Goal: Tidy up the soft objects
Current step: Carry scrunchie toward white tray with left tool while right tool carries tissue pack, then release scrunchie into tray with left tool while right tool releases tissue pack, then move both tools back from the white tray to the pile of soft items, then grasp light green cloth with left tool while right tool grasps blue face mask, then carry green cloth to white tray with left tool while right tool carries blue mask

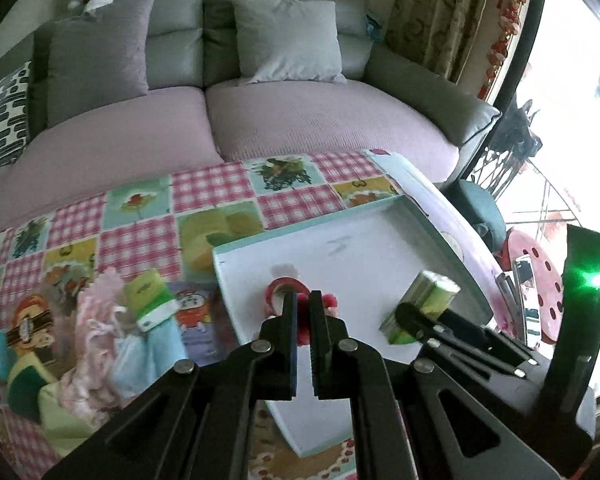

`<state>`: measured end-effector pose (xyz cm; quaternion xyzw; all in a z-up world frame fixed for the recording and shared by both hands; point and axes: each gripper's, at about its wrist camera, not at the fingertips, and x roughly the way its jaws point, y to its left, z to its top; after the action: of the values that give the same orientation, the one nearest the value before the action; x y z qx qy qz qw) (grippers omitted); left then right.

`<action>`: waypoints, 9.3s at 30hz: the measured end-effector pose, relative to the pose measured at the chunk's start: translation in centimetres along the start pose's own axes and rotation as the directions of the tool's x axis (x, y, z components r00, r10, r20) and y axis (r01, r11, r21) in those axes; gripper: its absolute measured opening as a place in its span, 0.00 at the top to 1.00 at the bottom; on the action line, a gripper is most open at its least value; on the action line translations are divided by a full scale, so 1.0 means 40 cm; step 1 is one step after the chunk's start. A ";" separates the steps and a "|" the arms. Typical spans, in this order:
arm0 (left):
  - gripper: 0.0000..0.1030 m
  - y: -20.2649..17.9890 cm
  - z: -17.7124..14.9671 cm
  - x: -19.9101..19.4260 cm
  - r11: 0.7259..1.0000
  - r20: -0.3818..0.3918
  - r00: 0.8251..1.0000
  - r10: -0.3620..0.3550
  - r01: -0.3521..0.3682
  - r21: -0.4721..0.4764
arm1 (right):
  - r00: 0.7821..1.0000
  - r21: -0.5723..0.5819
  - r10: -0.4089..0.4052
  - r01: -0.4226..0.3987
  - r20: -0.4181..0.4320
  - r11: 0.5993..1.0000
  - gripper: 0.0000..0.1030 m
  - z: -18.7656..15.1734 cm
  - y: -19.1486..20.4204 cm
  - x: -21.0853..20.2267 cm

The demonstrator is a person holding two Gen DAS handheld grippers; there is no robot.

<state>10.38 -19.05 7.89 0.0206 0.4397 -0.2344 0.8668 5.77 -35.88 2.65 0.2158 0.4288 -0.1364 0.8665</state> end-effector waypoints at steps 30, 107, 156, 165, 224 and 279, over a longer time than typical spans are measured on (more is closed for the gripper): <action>0.95 -0.066 -0.046 0.155 0.999 -0.110 0.993 -0.040 0.042 0.011 | 0.986 0.032 -0.165 0.165 -0.006 0.986 0.44 0.005 -0.110 0.022; 0.07 0.523 -0.305 -0.281 0.810 -0.078 0.921 0.382 -0.374 -0.451 | 0.967 -0.372 0.183 -0.238 -0.178 0.897 0.00 -0.269 0.385 -0.020; 0.83 0.558 -0.359 -0.089 0.886 -0.202 0.971 0.129 -0.204 -0.417 | 0.958 -0.395 0.209 -0.272 -0.196 0.878 0.18 -0.236 0.468 0.089; 0.92 0.560 -0.356 -0.086 0.895 -0.194 0.973 0.122 -0.193 -0.403 | 0.955 -0.388 0.239 -0.291 -0.178 0.875 0.28 -0.215 0.480 0.100; 0.97 0.476 -0.298 -0.225 0.936 0.011 0.982 0.190 -0.178 -0.302 | 0.937 -0.393 0.342 -0.340 -0.069 0.854 0.98 -0.190 0.437 -0.046; 0.97 -0.058 0.041 0.175 0.994 0.036 0.999 0.004 -0.008 0.109 | 0.976 0.030 -0.036 0.030 0.216 0.999 0.98 0.058 -0.087 -0.018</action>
<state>14.13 -24.23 3.88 0.0651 0.4107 -0.2556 0.8728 5.48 -40.02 3.59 0.2040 0.3338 -0.1790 0.9027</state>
